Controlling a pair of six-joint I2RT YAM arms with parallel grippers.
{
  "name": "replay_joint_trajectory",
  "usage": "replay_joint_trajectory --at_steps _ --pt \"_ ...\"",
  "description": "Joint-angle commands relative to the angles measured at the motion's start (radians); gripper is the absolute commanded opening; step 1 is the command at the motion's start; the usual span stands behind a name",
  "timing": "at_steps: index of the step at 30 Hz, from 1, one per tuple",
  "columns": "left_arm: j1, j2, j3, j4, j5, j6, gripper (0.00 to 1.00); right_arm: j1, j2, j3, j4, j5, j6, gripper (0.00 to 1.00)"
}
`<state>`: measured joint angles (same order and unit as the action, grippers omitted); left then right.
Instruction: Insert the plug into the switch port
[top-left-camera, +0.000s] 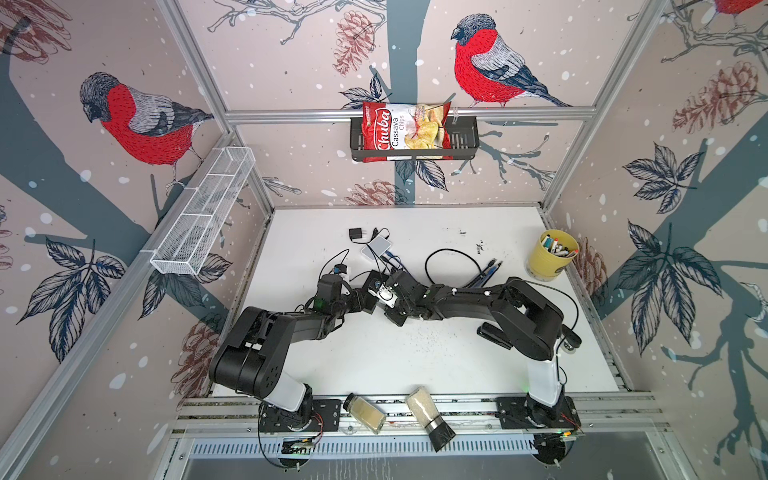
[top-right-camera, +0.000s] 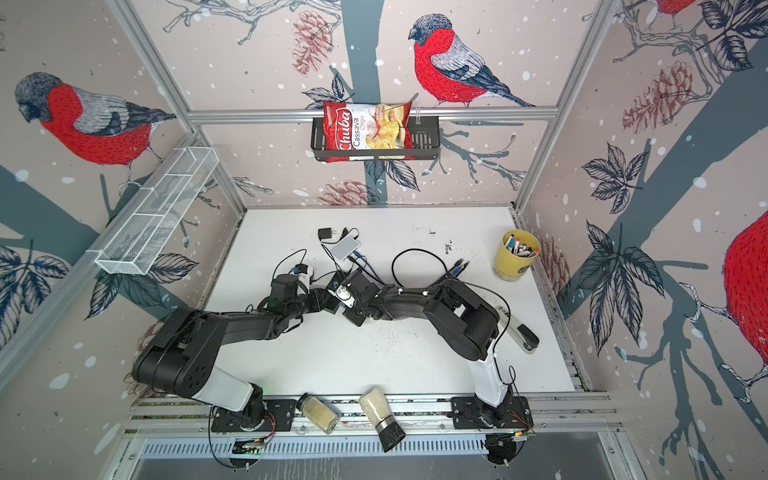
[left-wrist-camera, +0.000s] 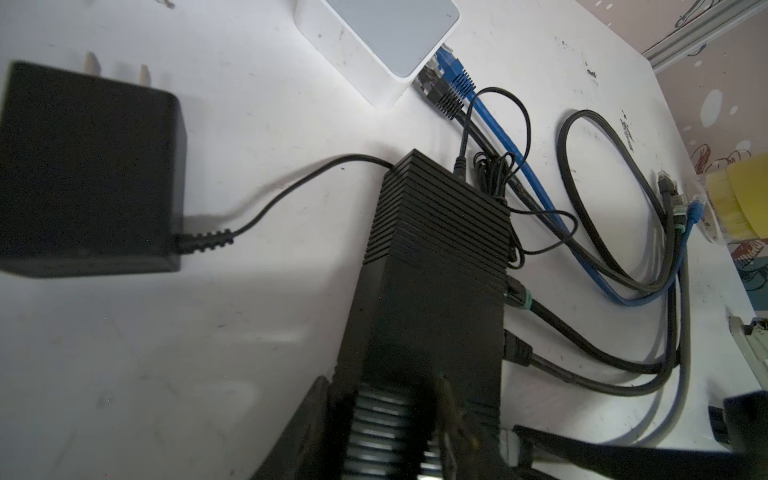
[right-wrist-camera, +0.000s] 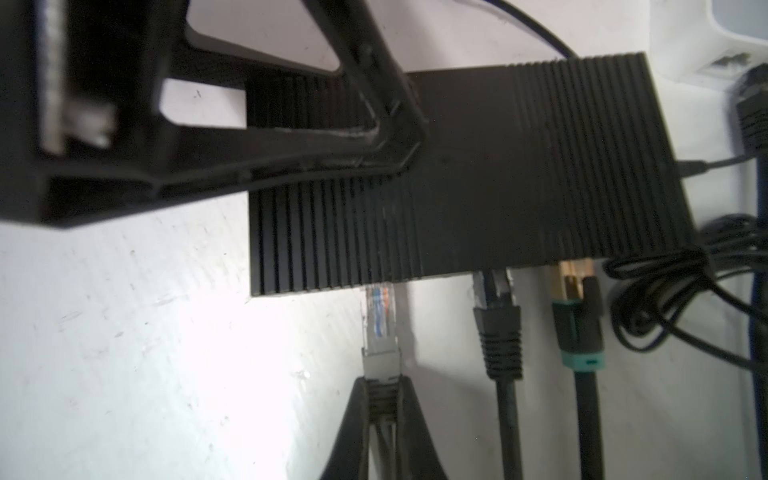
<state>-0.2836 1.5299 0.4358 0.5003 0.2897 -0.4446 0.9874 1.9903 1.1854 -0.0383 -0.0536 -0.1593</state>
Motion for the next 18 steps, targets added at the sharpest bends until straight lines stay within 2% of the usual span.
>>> replay_joint_trajectory --at_steps 1,18 --pt "-0.006 -0.005 0.004 -0.019 0.037 0.015 0.42 0.000 -0.001 0.022 0.025 0.014 -0.016 0.00" --pt "-0.008 0.014 0.001 0.003 0.046 0.006 0.42 0.019 0.001 0.069 0.019 -0.031 -0.025 0.00"
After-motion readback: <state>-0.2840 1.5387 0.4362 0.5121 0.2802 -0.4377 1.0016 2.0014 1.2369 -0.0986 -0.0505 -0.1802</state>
